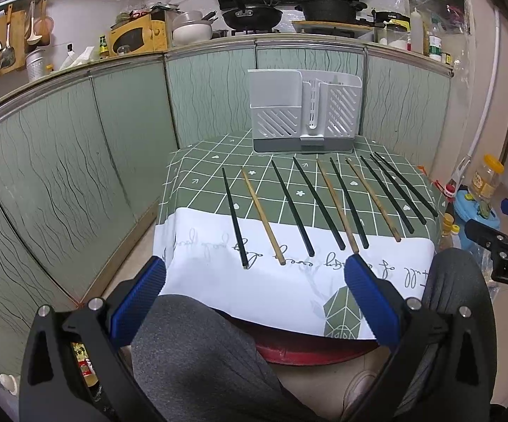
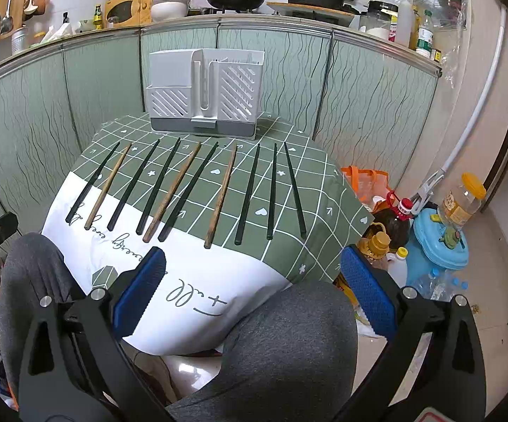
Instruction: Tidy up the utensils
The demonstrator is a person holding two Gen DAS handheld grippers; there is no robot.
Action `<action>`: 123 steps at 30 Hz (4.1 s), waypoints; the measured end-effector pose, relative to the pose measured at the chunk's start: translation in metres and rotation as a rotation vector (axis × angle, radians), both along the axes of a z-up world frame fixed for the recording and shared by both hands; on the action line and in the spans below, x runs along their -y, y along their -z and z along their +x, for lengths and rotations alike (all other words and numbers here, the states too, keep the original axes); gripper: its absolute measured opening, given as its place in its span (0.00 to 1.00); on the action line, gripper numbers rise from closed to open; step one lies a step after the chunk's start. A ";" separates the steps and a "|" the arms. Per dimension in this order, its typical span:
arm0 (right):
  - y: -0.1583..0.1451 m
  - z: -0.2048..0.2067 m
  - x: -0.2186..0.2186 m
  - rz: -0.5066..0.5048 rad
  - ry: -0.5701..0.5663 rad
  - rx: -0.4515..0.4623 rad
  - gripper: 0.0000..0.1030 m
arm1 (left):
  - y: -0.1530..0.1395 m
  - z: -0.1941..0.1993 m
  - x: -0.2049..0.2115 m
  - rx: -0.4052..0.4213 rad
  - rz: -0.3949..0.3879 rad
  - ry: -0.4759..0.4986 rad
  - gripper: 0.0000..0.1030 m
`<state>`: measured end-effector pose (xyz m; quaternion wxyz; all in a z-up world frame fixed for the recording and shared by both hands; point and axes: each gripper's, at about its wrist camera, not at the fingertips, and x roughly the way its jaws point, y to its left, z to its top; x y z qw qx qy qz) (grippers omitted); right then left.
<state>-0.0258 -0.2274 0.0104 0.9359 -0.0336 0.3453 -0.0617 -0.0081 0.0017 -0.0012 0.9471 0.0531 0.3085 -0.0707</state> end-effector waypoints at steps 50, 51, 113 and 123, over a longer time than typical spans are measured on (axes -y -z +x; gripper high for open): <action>-0.004 0.033 0.058 0.042 0.027 -0.012 0.93 | -0.006 0.038 -0.031 0.027 0.006 -0.008 0.96; -0.002 0.035 0.062 0.056 0.029 -0.015 0.93 | -0.005 0.041 -0.034 0.027 0.003 -0.008 0.96; 0.084 0.119 0.111 0.100 -0.087 -0.098 0.27 | 0.089 0.115 -0.020 -0.105 0.002 -0.064 0.09; 0.087 0.125 0.106 0.108 -0.106 -0.119 0.08 | 0.089 0.115 -0.021 -0.108 -0.001 -0.075 0.08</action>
